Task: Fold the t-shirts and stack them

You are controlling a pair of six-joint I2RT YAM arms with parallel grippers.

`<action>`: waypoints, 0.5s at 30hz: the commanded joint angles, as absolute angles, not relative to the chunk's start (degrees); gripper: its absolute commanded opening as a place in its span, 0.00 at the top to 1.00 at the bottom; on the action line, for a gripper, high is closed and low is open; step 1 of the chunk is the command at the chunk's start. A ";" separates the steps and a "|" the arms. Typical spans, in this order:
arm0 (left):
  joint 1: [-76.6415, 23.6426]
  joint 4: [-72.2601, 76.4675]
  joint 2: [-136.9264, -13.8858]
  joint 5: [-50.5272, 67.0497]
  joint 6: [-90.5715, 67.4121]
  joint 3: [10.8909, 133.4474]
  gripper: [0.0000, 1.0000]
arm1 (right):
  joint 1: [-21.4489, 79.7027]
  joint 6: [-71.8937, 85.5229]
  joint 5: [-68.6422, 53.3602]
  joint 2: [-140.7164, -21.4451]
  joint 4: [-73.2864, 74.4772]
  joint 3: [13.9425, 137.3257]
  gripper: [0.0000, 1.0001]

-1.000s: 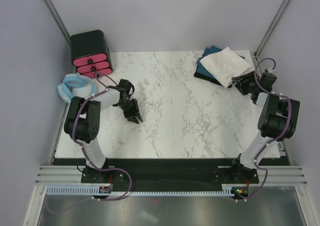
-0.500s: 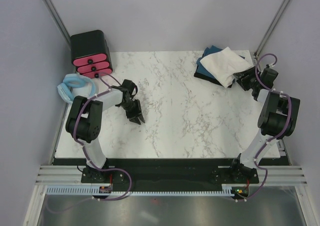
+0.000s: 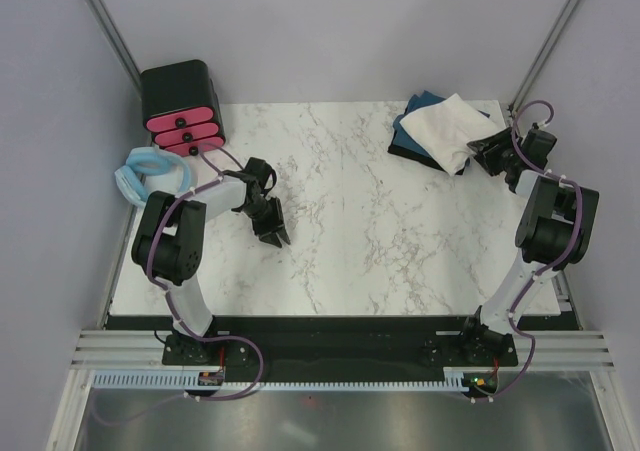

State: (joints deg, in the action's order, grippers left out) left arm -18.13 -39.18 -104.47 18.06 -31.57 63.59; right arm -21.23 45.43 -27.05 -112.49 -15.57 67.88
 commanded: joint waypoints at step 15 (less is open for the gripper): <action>-18.81 -40.17 -103.01 15.47 -32.08 66.36 0.64 | -19.34 38.60 -29.00 -102.76 -9.51 66.18 0.42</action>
